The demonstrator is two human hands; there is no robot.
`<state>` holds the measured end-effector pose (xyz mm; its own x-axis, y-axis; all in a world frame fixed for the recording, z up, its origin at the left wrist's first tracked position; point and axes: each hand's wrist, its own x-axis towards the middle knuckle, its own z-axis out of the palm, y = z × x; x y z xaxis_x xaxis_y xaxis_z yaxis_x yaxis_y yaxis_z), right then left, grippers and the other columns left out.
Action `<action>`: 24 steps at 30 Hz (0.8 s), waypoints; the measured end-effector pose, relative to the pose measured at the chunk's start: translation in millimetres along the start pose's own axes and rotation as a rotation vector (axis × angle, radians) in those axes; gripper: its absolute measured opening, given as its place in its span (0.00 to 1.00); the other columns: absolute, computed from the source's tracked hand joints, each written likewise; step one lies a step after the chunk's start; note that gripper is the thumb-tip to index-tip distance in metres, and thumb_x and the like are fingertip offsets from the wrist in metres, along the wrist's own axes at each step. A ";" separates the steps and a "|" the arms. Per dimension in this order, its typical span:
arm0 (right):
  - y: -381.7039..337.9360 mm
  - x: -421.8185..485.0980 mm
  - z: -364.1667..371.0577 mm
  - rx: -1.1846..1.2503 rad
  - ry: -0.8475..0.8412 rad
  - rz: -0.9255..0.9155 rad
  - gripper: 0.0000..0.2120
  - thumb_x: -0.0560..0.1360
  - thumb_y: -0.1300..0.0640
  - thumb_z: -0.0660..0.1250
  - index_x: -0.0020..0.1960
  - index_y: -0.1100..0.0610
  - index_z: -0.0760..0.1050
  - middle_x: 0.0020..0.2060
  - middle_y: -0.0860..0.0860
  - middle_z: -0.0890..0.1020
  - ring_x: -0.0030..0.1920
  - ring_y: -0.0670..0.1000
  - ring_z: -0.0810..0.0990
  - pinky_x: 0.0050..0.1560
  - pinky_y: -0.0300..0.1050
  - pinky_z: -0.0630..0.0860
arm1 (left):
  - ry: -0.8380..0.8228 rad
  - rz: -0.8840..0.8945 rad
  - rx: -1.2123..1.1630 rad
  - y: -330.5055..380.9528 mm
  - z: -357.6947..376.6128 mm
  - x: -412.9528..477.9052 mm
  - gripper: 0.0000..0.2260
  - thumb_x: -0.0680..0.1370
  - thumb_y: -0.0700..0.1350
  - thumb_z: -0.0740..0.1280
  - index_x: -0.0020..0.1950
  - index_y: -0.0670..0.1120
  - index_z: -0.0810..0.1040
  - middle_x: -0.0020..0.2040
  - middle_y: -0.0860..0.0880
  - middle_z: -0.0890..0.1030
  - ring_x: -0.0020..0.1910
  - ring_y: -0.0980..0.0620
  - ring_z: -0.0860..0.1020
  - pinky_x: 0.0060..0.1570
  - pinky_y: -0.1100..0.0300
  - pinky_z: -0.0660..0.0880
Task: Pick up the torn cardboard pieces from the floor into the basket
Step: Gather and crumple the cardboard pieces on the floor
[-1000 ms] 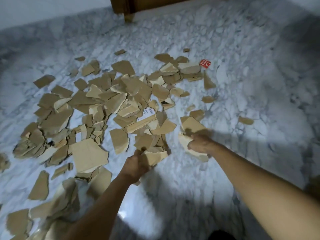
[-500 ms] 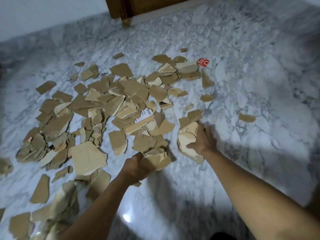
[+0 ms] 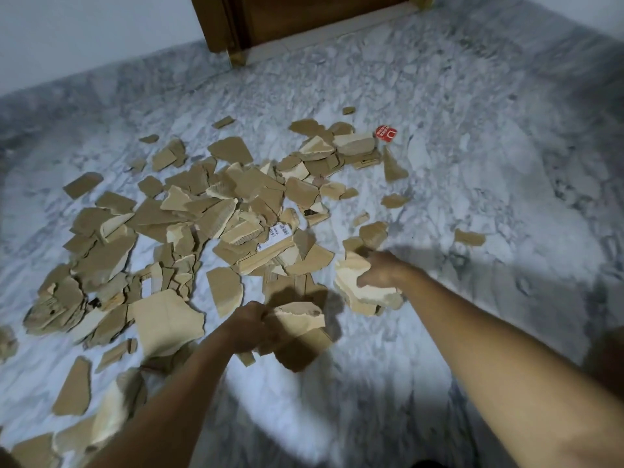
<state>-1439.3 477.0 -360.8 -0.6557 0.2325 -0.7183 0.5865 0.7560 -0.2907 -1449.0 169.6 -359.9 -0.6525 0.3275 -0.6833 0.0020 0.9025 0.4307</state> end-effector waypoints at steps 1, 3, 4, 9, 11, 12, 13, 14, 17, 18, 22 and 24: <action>0.5 -0.5 18.8 -0.056 0.024 0.026 0.42 0.68 0.44 0.75 0.77 0.51 0.61 0.73 0.59 0.64 0.69 0.63 0.68 0.66 0.55 0.72 | -0.011 0.011 0.024 0.7 -4.5 3.4 0.12 0.70 0.54 0.69 0.49 0.49 0.78 0.43 0.50 0.81 0.47 0.48 0.81 0.43 0.60 0.74; 1.8 -4.3 51.7 -0.100 0.108 0.073 0.47 0.67 0.38 0.76 0.77 0.52 0.59 0.72 0.58 0.60 0.71 0.64 0.62 0.64 0.56 0.71 | -0.007 0.058 0.070 4.3 -10.2 10.5 0.15 0.67 0.55 0.69 0.49 0.50 0.77 0.45 0.49 0.80 0.48 0.47 0.80 0.44 0.59 0.72; 2.4 -6.8 62.8 -0.105 0.168 0.090 0.48 0.65 0.36 0.77 0.76 0.53 0.60 0.71 0.58 0.60 0.70 0.63 0.62 0.62 0.55 0.71 | -0.001 0.090 0.079 8.4 -12.2 14.2 0.18 0.66 0.55 0.68 0.52 0.48 0.78 0.46 0.49 0.80 0.48 0.48 0.79 0.45 0.60 0.71; 12.5 0.0 76.1 0.128 0.164 0.198 0.58 0.64 0.45 0.81 0.79 0.54 0.45 0.70 0.58 0.70 0.68 0.62 0.71 0.62 0.56 0.70 | 0.155 0.087 0.106 25.5 -6.2 57.5 0.29 0.65 0.59 0.61 0.63 0.48 0.77 0.57 0.43 0.81 0.58 0.42 0.78 0.56 0.52 0.75; 20.0 2.5 75.1 0.134 0.040 0.169 0.59 0.61 0.45 0.82 0.80 0.51 0.49 0.70 0.56 0.72 0.67 0.61 0.74 0.63 0.56 0.74 | 0.196 0.028 0.279 16.9 8.4 78.9 0.36 0.62 0.61 0.62 0.70 0.55 0.71 0.66 0.45 0.72 0.67 0.41 0.69 0.61 0.47 0.72; 23.7 3.1 72.2 0.056 -0.035 0.138 0.58 0.60 0.44 0.82 0.80 0.50 0.53 0.70 0.57 0.73 0.65 0.60 0.76 0.62 0.55 0.76 | 0.214 0.021 0.324 12.0 16.9 85.8 0.36 0.62 0.64 0.62 0.71 0.61 0.68 0.70 0.47 0.66 0.70 0.41 0.64 0.61 0.46 0.71; 25.3 3.3 66.5 -0.017 -0.103 0.119 0.55 0.60 0.43 0.82 0.79 0.52 0.58 0.69 0.57 0.74 0.64 0.59 0.77 0.61 0.52 0.77 | 0.228 0.031 0.343 6.3 23.9 89.0 0.34 0.63 0.66 0.61 0.70 0.65 0.67 0.73 0.49 0.62 0.72 0.42 0.60 0.60 0.46 0.71; 26.7 4.7 57.8 -0.043 -0.142 0.117 0.52 0.61 0.44 0.82 0.78 0.54 0.60 0.69 0.56 0.74 0.64 0.58 0.77 0.61 0.49 0.76 | 0.245 0.061 0.350 2.5 28.5 89.8 0.29 0.66 0.67 0.60 0.68 0.68 0.66 0.74 0.50 0.61 0.73 0.42 0.60 0.59 0.46 0.72; 21.3 14.7 14.7 0.084 -0.106 0.044 0.46 0.68 0.53 0.80 0.79 0.55 0.59 0.72 0.55 0.71 0.68 0.57 0.74 0.61 0.45 0.74 | 0.205 0.086 0.217 -3.7 29.6 85.0 0.28 0.68 0.59 0.66 0.68 0.68 0.67 0.70 0.48 0.65 0.70 0.41 0.66 0.61 0.46 0.73; 14.8 18.3 0.1 0.090 -0.059 0.006 0.46 0.69 0.53 0.79 0.79 0.54 0.58 0.73 0.54 0.69 0.69 0.58 0.72 0.63 0.46 0.73 | 0.192 0.086 0.137 -5.1 28.6 83.3 0.29 0.66 0.58 0.68 0.68 0.66 0.68 0.67 0.47 0.69 0.67 0.42 0.70 0.61 0.48 0.74; -8.5 38.1 -17.0 -0.009 0.190 -0.098 0.42 0.70 0.47 0.76 0.78 0.51 0.60 0.76 0.55 0.64 0.72 0.59 0.68 0.66 0.51 0.72 | 0.165 0.074 -0.060 1.1 31.3 63.0 0.31 0.65 0.57 0.67 0.68 0.50 0.73 0.57 0.45 0.80 0.55 0.43 0.80 0.52 0.54 0.78; -13.2 42.2 -1.2 -0.024 0.177 -0.130 0.41 0.71 0.46 0.75 0.77 0.54 0.61 0.76 0.56 0.64 0.72 0.59 0.68 0.67 0.52 0.72 | 0.151 0.043 -0.126 -1.5 35.3 52.0 0.29 0.67 0.58 0.68 0.65 0.49 0.70 0.54 0.45 0.81 0.52 0.42 0.81 0.49 0.52 0.79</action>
<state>-1475.3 477.5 -386.4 -0.7997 0.2338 -0.5530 0.4809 0.8008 -0.3569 -1456.2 195.1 -416.9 -0.7603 0.3110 -0.5703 -0.0563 0.8431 0.5349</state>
